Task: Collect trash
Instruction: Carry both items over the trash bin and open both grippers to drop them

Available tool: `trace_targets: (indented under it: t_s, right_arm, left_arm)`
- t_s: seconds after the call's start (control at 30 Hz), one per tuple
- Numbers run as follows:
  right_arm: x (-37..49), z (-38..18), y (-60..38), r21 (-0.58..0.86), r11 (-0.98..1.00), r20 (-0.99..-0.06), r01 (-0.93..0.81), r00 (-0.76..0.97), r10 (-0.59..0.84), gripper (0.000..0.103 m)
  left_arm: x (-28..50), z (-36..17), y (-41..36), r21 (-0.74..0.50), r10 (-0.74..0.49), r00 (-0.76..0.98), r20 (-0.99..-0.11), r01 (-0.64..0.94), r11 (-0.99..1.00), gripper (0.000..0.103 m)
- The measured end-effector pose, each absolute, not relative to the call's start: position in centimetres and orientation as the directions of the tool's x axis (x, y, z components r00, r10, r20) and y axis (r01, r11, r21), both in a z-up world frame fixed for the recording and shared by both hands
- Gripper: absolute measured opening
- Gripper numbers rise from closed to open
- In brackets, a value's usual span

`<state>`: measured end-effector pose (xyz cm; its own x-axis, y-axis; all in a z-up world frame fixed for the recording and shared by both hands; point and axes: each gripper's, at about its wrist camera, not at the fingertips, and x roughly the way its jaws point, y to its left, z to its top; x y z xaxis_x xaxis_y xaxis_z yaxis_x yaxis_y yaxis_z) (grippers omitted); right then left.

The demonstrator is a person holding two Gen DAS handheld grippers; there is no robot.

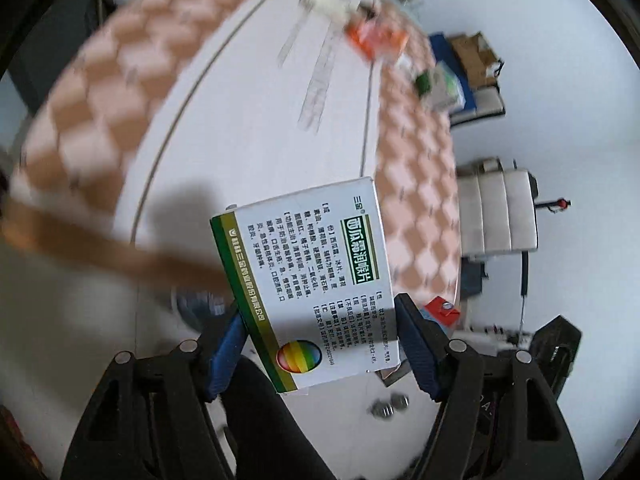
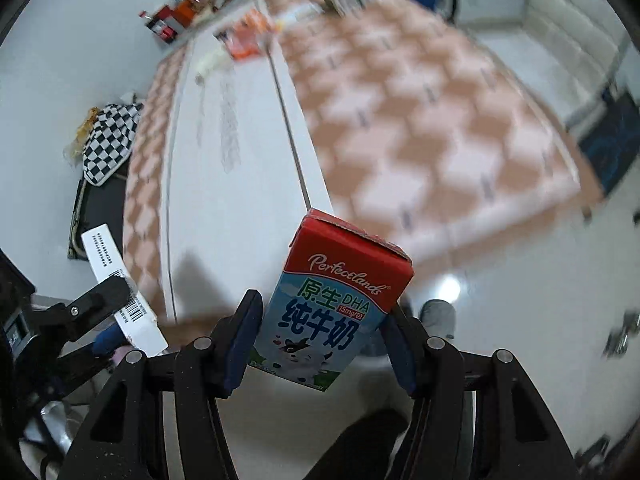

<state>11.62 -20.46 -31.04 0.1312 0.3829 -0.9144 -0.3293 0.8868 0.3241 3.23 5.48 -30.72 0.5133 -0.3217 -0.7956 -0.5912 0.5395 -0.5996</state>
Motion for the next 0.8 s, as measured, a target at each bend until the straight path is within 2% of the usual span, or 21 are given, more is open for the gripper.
trace_targets:
  t_s: [0.2, 0.37, 0.6, 0.8]
  right_arm:
    - [6.7, -39.7, -25.5, 0.328, 0.913, -0.94, -0.244, 0.007, 0.34, 0.06]
    - [5.8, -49.5, -28.2, 0.321, 0.93, -0.947, -0.181, -0.066, 0.314, 0.06]
    - [6.7, -61.9, -30.3, 0.325, 0.936, -0.943, -0.135, -0.123, 0.31, 0.06]
    - [8.4, -70.5, -30.2, 0.347, 0.93, -0.932, -0.12, -0.153, 0.328, 0.06]
  left_arm:
    - [0.0, -38.7, 2.5, -0.545, -0.371, 0.401, -0.837, -0.665, 0.511, 0.069]
    - [0.0, -46.6, 0.4, -0.497, -0.402, 0.315, -0.86, -0.7, 0.513, 0.069]
    - [2.4, -57.1, -2.0, -0.464, -0.429, 0.246, -0.869, -0.708, 0.532, 0.069]
    - [6.1, -66.3, -2.1, -0.455, -0.455, 0.211, -0.865, -0.712, 0.535, 0.067]
